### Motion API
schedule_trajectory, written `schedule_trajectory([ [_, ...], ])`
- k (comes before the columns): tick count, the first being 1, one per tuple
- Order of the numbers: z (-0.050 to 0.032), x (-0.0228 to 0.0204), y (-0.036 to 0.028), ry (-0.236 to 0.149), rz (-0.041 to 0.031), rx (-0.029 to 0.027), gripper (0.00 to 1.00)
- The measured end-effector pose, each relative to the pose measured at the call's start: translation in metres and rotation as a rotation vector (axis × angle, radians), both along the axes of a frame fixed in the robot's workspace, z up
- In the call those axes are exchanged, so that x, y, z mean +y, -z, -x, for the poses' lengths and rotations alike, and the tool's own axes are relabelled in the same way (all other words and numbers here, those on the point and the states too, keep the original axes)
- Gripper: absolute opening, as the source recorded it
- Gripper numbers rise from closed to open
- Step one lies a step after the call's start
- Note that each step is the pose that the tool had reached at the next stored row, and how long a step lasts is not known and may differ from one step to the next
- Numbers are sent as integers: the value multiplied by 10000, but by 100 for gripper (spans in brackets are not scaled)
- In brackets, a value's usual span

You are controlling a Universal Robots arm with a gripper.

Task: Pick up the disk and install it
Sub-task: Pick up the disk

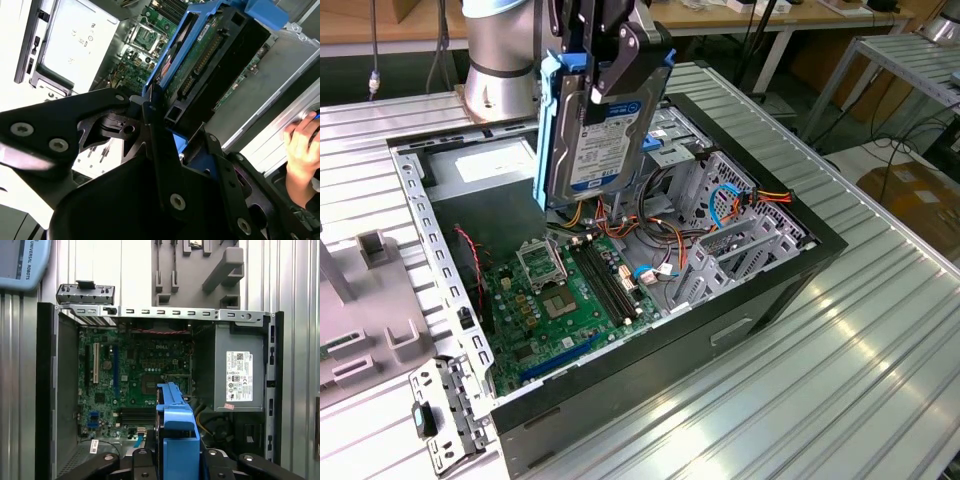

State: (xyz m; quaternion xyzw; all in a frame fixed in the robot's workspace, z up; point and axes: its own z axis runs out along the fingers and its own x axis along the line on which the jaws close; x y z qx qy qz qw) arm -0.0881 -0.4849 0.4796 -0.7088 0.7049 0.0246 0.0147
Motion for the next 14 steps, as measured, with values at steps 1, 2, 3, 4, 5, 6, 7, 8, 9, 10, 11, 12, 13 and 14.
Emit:
schedule_trajectory([
  [1, -4, -14, 1, 0, 0, 1, 37],
  [2, -8, -25, 1, 0, 0, 0, 37],
  [3, -10, -33, 1, 0, 0, 1, 37],
  [4, -14, -43, 1, 0, 1, 1, 37],
  [5, -15, -51, 2, 0, 0, 1, 37],
  [6, -19, -64, 2, 1, 0, 1, 37],
  [7, -22, -71, 3, 0, 0, 0, 37],
  [8, -25, -81, 3, 0, 0, 0, 37],
  [9, -27, -88, 3, 0, 0, 0, 37],
  [10, -30, -98, 4, 0, 0, 1, 37],
  [11, -34, -111, 4, 0, 0, 0, 37],
  [12, -36, -121, 4, 0, 0, 1, 37],
  [13, -38, -127, 5, 0, 0, 0, 37],
  [14, -42, -140, 5, 0, 0, 0, 37],
])
